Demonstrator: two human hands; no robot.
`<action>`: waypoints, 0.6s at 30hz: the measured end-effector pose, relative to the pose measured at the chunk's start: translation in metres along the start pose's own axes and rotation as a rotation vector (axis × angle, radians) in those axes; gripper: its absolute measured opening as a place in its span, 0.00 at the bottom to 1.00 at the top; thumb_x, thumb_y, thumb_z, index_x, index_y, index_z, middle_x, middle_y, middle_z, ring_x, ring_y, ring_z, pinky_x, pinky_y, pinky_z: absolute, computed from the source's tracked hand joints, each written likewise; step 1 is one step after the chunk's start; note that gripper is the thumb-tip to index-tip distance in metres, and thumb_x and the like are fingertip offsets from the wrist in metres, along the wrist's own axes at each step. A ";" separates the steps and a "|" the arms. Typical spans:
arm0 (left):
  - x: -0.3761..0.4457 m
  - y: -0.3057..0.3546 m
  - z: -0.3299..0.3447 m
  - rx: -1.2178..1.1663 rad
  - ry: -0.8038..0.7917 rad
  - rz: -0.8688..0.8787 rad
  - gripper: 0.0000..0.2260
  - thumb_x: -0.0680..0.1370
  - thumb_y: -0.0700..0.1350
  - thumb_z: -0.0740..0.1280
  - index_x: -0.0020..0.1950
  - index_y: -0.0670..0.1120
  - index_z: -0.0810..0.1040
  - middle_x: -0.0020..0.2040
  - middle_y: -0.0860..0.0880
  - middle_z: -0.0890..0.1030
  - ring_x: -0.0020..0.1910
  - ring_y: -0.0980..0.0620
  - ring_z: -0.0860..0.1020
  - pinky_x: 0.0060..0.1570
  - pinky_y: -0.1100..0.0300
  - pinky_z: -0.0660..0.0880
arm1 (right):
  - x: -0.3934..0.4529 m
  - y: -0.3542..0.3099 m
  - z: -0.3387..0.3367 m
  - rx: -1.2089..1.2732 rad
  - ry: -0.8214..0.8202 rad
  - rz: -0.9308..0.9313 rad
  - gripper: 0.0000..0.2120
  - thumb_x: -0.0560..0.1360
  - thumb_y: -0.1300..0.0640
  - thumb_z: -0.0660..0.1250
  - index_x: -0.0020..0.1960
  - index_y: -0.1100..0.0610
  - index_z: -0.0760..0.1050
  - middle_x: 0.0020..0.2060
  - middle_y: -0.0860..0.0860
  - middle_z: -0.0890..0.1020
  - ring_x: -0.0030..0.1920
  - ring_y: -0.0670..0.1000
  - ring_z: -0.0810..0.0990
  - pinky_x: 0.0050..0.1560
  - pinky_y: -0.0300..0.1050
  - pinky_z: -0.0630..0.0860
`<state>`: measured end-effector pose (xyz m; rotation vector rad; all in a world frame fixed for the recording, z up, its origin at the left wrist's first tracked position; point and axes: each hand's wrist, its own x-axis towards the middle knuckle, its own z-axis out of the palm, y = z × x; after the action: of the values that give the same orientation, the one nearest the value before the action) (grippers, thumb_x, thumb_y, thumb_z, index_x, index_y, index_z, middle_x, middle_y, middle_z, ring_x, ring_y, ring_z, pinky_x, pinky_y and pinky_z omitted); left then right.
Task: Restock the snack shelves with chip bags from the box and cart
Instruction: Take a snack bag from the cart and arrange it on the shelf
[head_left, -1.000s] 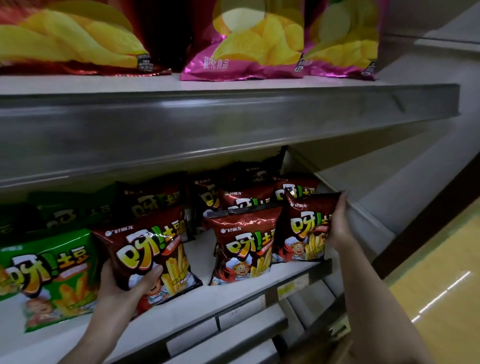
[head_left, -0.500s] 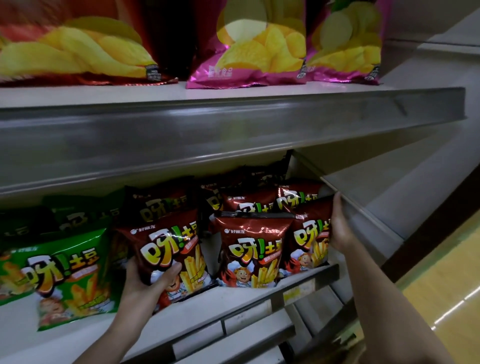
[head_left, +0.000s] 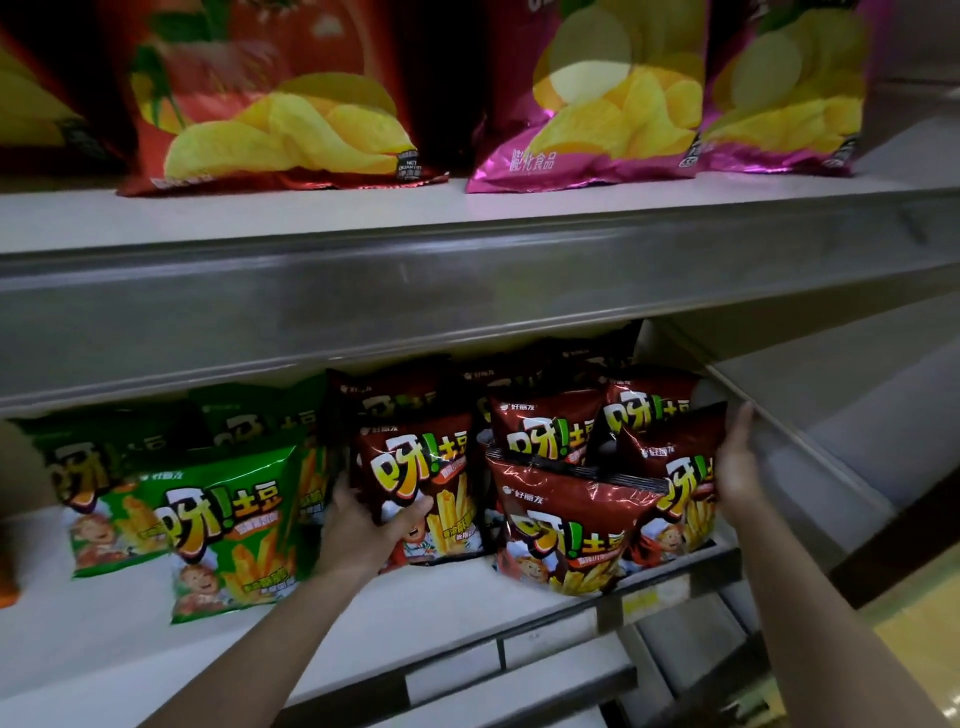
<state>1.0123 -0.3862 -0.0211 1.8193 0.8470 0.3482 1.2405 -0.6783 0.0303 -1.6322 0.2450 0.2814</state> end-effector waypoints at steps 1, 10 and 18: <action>0.000 -0.004 0.000 0.068 0.049 0.013 0.53 0.56 0.72 0.75 0.74 0.52 0.60 0.66 0.49 0.75 0.66 0.45 0.73 0.64 0.44 0.72 | -0.003 0.001 -0.001 0.013 0.025 -0.007 0.46 0.70 0.23 0.43 0.66 0.59 0.72 0.51 0.59 0.82 0.58 0.59 0.79 0.66 0.59 0.71; -0.062 0.052 0.051 0.114 -0.492 0.305 0.40 0.65 0.63 0.75 0.70 0.62 0.55 0.65 0.67 0.65 0.68 0.60 0.67 0.62 0.70 0.65 | -0.051 0.038 -0.012 -0.116 0.061 -0.230 0.40 0.74 0.26 0.48 0.79 0.47 0.51 0.76 0.53 0.63 0.72 0.57 0.66 0.71 0.62 0.62; -0.050 0.051 0.095 -0.056 -0.170 0.100 0.27 0.70 0.49 0.77 0.65 0.48 0.70 0.54 0.56 0.79 0.54 0.54 0.78 0.52 0.61 0.72 | -0.060 0.063 -0.004 -0.214 0.012 -0.279 0.49 0.70 0.37 0.66 0.79 0.46 0.38 0.79 0.52 0.55 0.76 0.58 0.60 0.73 0.61 0.57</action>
<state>1.0529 -0.4970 -0.0062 1.8148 0.6244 0.2734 1.1637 -0.6875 -0.0097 -1.8558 -0.0063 0.0870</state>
